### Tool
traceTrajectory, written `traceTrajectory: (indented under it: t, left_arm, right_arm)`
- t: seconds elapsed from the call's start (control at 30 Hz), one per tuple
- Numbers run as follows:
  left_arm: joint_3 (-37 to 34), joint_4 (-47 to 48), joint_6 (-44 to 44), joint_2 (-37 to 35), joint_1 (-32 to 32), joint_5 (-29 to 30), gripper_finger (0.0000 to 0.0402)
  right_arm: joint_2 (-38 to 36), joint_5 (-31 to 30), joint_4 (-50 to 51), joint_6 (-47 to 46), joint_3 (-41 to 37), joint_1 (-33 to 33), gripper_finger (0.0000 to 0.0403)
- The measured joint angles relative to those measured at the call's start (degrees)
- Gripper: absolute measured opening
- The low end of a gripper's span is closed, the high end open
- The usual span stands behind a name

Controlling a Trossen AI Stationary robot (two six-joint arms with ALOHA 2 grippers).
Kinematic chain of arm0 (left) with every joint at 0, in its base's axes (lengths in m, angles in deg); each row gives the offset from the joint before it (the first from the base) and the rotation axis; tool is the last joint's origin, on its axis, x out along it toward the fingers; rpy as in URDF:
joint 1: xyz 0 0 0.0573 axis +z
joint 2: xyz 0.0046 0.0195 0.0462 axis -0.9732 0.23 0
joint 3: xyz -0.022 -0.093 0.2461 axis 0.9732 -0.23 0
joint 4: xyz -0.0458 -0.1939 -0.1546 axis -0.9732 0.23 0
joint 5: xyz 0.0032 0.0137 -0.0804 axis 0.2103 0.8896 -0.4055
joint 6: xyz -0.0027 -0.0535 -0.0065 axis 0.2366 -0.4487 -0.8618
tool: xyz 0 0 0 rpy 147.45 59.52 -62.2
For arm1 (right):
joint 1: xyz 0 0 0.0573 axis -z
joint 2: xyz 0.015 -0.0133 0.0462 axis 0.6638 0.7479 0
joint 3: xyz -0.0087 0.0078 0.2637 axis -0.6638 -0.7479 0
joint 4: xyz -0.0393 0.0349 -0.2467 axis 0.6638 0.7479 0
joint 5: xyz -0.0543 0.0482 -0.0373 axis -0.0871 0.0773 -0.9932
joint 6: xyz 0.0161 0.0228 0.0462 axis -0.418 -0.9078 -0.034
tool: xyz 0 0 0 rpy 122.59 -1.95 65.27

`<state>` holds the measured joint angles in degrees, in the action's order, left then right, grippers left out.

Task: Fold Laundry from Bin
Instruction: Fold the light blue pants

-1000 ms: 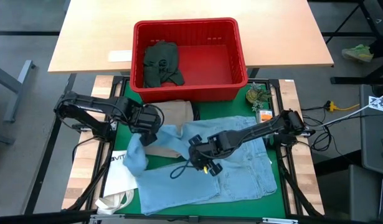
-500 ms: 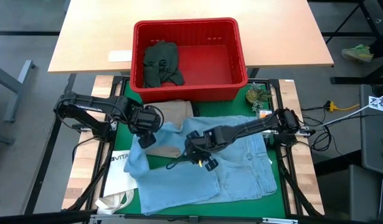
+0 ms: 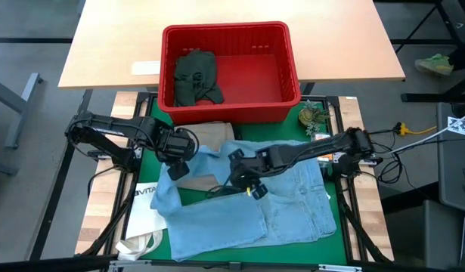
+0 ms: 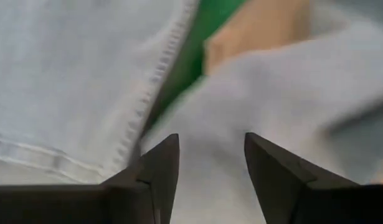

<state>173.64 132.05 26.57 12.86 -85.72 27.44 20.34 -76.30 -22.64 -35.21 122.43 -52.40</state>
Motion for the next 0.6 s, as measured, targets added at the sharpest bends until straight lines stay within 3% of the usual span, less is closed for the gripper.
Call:
traceTrajectory:
  t: [0.17,0.33,0.6]
  left_arm:
    - [0.00,0.00,-0.02,0.00,0.00,0.02,0.0000]
    - [0.00,0.00,-0.26,0.00,0.00,0.02,0.0000]
    - [0.00,0.00,-2.96,0.00,0.00,0.02,0.0000]
  right_arm:
    - [-6.02,-7.83,3.99,0.33,0.01,-0.01,0.0184]
    - [-9.63,-11.52,10.18,0.35,-0.84,0.00,0.0184]
    - [-16.14,-15.90,8.53,-7.52,-20.43,2.64,0.0184]
